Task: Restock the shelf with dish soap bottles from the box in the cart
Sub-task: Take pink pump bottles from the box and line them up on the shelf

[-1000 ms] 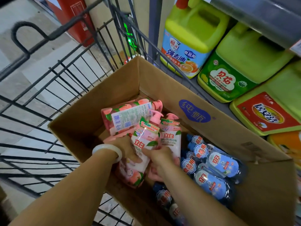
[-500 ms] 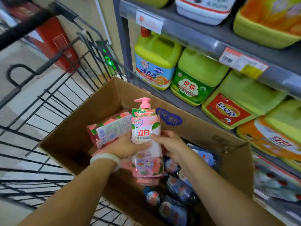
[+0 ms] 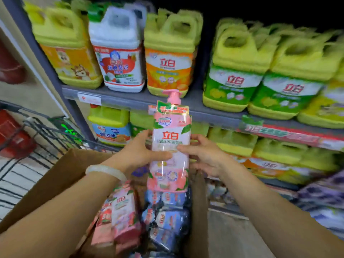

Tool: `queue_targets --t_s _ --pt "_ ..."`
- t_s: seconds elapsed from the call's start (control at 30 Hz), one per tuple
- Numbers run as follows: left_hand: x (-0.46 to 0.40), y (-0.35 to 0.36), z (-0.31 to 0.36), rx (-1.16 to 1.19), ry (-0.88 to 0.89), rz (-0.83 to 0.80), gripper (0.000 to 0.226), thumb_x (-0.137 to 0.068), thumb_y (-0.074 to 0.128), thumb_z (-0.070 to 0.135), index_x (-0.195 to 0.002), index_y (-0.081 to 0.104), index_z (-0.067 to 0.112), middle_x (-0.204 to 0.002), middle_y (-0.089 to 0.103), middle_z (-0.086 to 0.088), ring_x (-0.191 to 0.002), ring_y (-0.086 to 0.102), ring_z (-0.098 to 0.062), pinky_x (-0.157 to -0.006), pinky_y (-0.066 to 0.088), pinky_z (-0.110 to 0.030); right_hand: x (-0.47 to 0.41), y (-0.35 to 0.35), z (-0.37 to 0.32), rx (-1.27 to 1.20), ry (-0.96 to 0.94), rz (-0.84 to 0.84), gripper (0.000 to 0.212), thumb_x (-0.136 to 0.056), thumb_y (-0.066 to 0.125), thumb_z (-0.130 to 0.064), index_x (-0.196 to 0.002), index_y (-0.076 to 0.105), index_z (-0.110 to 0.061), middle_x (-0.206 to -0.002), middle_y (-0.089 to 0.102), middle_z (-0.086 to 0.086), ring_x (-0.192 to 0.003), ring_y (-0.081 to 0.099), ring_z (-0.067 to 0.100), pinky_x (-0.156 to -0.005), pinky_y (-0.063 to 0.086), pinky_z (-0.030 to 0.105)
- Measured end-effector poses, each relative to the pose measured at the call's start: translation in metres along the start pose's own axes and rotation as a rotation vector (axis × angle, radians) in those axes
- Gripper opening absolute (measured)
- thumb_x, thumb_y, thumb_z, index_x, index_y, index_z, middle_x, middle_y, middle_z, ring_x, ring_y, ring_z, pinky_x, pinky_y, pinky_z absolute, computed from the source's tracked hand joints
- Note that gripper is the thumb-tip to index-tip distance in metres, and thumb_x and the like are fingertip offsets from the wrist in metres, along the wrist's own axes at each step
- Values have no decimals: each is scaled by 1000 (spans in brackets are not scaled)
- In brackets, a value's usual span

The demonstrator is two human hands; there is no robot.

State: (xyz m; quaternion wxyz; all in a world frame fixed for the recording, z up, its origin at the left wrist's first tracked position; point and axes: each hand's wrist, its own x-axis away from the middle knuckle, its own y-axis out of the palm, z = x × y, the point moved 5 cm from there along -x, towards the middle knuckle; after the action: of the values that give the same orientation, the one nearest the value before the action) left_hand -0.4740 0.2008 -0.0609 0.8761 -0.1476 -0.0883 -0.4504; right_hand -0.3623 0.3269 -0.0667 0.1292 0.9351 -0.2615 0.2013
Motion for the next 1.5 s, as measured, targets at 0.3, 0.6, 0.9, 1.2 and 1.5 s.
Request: queue_targets --t_s 0.3,0.6,0.9,1.2,1.5 --pt "35 178 145 37 217 -105 75 -60 84 1 -121 46 19 -96 71 -6 -86 70 -23 -75 58 -42 157 -164 -84 57 -255 209 42 -79 70 -3 -114 50 -16 -102 66 3 -85 65 20 -73 52 40" --pt "71 369 262 10 430 -297 82 -55 88 5 -121 43 21 -96 68 -11 -79 70 -23 -66 59 -39 309 -323 -126 -12 -480 426 36 -87 59 0 -118 52 -18 -112 66 6 -91 65 22 -69 53 34" --pt "83 516 340 -39 598 -444 82 -54 89 6 -122 45 16 -87 65 -3 -66 66 -9 -49 49 -22 405 -444 -147 -13 -591 615 32 -90 58 -5 -119 57 -18 -110 68 4 -95 66 23 -75 54 37" --pt "66 639 426 -32 785 -564 73 -54 90 9 -113 48 16 -104 67 -2 -86 65 -11 -66 54 -23 458 -558 -197 10 -679 767 31 -91 54 -3 -120 58 -11 -114 67 9 -84 67 21 -74 56 36" --pt "2 742 561 -58 917 -615 80 -55 91 21 -119 42 17 -108 66 -5 -87 69 -22 -68 57 -36 476 -685 -311 147 -770 906 14 -91 57 -11 -104 60 -17 -106 67 6 -93 61 25 -83 52 41"
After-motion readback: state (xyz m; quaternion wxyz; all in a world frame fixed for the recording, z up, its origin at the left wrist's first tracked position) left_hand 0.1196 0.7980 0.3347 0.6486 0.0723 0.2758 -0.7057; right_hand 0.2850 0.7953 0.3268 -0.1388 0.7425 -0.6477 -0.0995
